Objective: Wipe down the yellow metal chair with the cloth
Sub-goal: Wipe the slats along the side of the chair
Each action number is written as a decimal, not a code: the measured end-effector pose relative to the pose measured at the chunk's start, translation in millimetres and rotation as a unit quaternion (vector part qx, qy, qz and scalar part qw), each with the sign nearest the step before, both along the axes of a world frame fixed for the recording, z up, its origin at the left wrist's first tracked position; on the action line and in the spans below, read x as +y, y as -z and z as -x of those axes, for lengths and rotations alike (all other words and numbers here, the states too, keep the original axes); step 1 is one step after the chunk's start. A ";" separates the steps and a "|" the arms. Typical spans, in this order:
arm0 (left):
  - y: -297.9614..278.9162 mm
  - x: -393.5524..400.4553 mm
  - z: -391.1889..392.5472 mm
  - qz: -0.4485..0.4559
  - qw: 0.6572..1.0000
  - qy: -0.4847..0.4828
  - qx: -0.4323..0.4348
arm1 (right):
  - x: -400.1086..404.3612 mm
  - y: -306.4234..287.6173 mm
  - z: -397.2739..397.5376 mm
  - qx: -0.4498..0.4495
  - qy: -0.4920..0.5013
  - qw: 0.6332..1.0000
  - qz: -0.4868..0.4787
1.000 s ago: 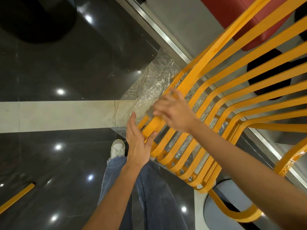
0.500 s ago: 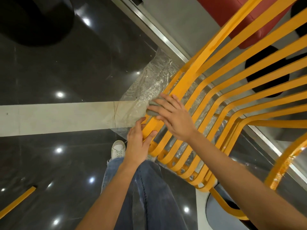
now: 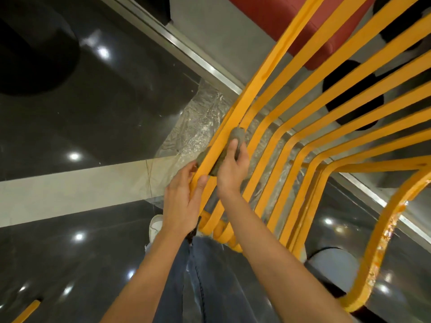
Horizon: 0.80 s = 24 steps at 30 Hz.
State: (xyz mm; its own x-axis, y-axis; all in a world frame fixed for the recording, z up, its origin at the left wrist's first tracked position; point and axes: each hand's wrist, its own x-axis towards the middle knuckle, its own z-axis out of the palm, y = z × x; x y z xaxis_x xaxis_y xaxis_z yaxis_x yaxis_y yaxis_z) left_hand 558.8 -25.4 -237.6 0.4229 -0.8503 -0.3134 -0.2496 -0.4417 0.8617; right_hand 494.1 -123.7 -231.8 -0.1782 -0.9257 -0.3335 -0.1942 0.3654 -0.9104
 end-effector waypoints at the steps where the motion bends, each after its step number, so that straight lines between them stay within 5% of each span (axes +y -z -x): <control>1: -2.2 -10.6 -1.7 -0.001 1.000 0.007 -0.015 | -25.9 -0.4 -0.6 -0.025 0.041 0.998 -0.040; 4: -3.5 -34.5 -2.4 -0.017 0.997 0.028 -0.063 | -90.8 -12.2 2.2 -0.126 0.103 0.982 -0.097; 11: 3.0 -67.6 1.1 -0.064 0.983 0.130 -0.109 | -56.6 -28.1 39.2 -0.171 0.020 0.967 -0.187; 13: 1.3 -79.0 0.5 -0.060 0.982 0.144 -0.102 | -74.7 -36.4 50.9 -0.177 0.031 0.974 -0.138; 16: -3.2 -103.9 -0.3 -0.042 0.981 0.158 -0.104 | -121.8 -44.5 60.9 0.024 -0.031 0.996 0.086; 20: -3.4 -139.0 3.0 -0.021 0.976 0.172 -0.130 | -195.4 -51.3 58.8 0.271 -0.117 0.892 0.343; 24: 1.1 -146.6 10.9 -0.034 0.975 0.166 -0.141 | -206.2 -23.1 54.1 0.349 -0.270 0.805 0.396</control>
